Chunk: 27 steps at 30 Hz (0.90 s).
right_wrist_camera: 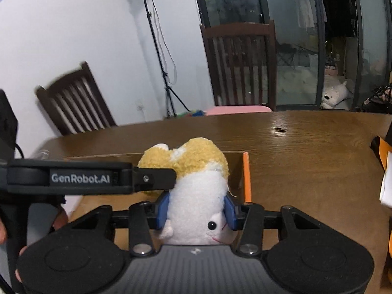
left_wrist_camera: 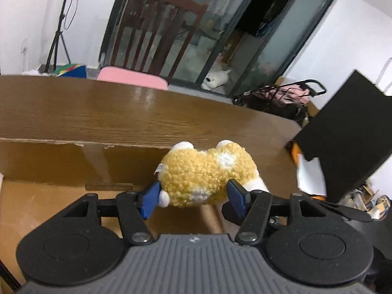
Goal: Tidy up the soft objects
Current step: 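Lift the plush toy with the right tool and release it inside the cardboard box, then withdraw the open right tool from the box back toward the items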
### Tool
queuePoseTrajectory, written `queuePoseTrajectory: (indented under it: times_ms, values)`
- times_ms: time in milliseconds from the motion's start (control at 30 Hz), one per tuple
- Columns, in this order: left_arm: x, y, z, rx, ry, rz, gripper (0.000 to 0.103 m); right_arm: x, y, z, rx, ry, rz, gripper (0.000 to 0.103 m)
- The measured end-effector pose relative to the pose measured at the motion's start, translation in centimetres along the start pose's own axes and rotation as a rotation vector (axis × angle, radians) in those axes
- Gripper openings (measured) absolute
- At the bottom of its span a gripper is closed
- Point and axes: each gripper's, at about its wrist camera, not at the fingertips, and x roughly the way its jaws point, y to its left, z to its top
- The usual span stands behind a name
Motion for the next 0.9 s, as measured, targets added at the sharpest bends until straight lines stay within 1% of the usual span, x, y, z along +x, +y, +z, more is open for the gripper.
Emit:
queuePoseTrajectory:
  times_ms: [33,67,100,133,200,233,267,333,400,433,467,533,633,700,767,800,867,900]
  values:
    - [0.6,0.2,0.0,-0.005,0.009,0.010,0.061,0.7,0.2,0.1,-0.008,0.012,-0.014,0.046]
    - [0.9,0.3,-0.1,-0.003,0.004,0.026,0.063,1.0,0.6,-0.3,-0.036,0.010,-0.034,0.048]
    - [1.0,0.3,-0.1,0.004,0.004,0.035,0.064,1.2,1.1,-0.4,-0.077,0.005,-0.061,0.048]
    - [1.2,0.3,-0.2,0.009,0.008,0.044,0.065,1.3,1.8,0.1,-0.102,0.006,-0.078,0.049]
    - [0.8,0.0,-0.1,0.009,0.018,0.053,0.066,1.3,2.4,-0.2,-0.133,0.007,-0.091,0.051]
    - [0.5,0.1,-0.1,0.011,0.016,0.055,0.068,1.1,2.5,-0.4,-0.137,0.004,-0.086,0.055]
    - [0.3,0.0,0.0,0.015,0.011,0.065,0.069,0.9,2.6,-0.4,-0.137,0.000,-0.085,0.057]
    - [-0.6,-0.4,0.0,0.021,0.001,0.087,0.069,0.4,2.5,-0.1,-0.128,-0.005,-0.094,0.058]
    - [-2.5,-0.9,0.1,0.031,-0.009,0.088,0.069,-0.9,2.4,0.4,-0.114,-0.022,-0.090,0.058]
    - [-3.7,-1.3,0.1,0.035,-0.020,0.087,0.071,-1.9,2.3,0.5,-0.113,-0.035,-0.090,0.058]
    - [-4.9,-1.7,-0.1,0.039,-0.032,0.088,0.072,-3.0,2.3,0.8,-0.113,-0.054,-0.083,0.062]
    - [-8.1,-2.6,-0.6,0.052,-0.079,0.080,0.073,-5.7,2.0,1.2,-0.088,-0.090,-0.040,0.066]
    - [-12.9,-3.9,-1.2,0.075,-0.126,0.104,0.073,-10.0,2.3,1.0,-0.100,-0.122,-0.060,0.066]
    - [-16.2,-5.0,-1.4,0.089,-0.157,0.122,0.077,-13.2,2.6,0.8,-0.111,-0.152,-0.065,0.067]
    - [-19.6,-5.9,-1.7,0.105,-0.190,0.135,0.085,-16.5,3.0,0.5,-0.115,-0.187,-0.056,0.070]
    - [-21.2,-6.3,-2.1,0.113,-0.208,0.136,0.086,-18.3,3.2,0.3,-0.119,-0.209,-0.056,0.072]
    - [-24.1,-7.0,-3.4,0.138,-0.236,0.140,0.090,-21.7,3.4,-0.3,-0.127,-0.257,-0.055,0.079]
    - [-25.3,-7.3,-4.1,0.148,-0.244,0.152,0.090,-23.0,3.4,-0.4,-0.127,-0.278,-0.052,0.081]
